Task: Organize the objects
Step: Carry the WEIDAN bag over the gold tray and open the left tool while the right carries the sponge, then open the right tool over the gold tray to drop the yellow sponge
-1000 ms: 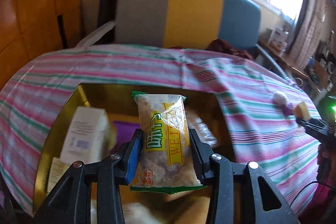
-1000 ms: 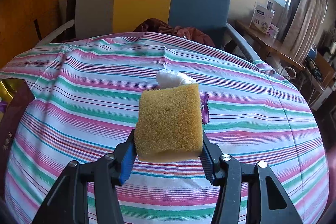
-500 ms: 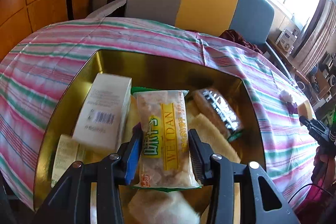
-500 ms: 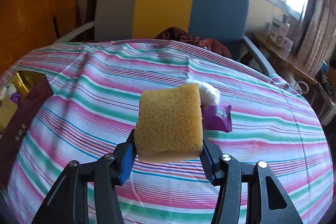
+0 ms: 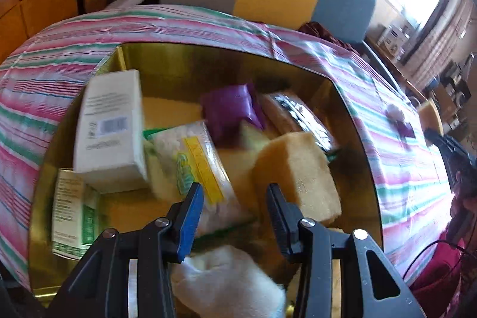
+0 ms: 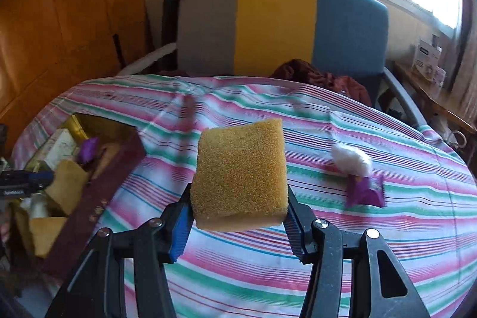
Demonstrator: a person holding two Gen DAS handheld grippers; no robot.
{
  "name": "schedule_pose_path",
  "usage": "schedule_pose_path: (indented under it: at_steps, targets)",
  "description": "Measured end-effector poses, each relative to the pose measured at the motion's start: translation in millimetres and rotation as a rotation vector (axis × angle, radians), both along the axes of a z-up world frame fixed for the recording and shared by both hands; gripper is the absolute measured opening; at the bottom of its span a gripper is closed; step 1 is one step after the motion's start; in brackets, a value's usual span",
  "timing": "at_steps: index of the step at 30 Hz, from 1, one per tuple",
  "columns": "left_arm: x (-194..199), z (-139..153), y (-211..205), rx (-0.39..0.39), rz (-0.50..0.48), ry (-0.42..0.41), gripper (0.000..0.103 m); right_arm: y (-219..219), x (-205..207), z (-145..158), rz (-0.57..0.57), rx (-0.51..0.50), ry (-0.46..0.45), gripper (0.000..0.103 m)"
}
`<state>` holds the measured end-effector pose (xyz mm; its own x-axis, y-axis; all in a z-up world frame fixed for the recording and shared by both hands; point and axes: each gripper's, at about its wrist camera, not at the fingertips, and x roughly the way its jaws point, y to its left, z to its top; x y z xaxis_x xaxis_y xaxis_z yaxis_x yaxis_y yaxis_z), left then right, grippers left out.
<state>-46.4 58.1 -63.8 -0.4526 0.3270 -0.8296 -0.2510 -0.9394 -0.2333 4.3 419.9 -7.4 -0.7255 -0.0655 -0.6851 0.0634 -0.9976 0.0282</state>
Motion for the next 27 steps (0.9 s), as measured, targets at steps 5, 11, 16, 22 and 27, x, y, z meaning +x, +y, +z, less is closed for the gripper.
schedule_pose_path:
  at_steps: [5, 11, 16, 22, 27]
  targets:
    - [8.8, 4.0, 6.3, -0.010, -0.019, 0.022, 0.044, -50.8, -6.7, 2.7, 0.100, -0.045, -0.010, 0.055]
    - [22.9, 17.5, -8.0, 0.003, 0.011, 0.080, 0.044, -111.0, -19.5, 2.8, 0.208, -0.053, -0.030, 0.055]
    - [35.2, 29.1, -21.6, -0.009, 0.022, 0.143, 0.044, -158.5, -32.3, 3.5, 0.288, -0.037, -0.050, 0.055]
    - [42.2, 32.6, -47.8, -0.013, 0.067, 0.168, 0.045, -216.0, -58.4, 3.4, 0.349, -0.004, -0.109, 0.056]
    - [47.5, 28.2, -64.8, 0.014, 0.080, 0.146, 0.045, -260.1, -82.4, -3.0, 0.401, 0.059, -0.163, 0.056]
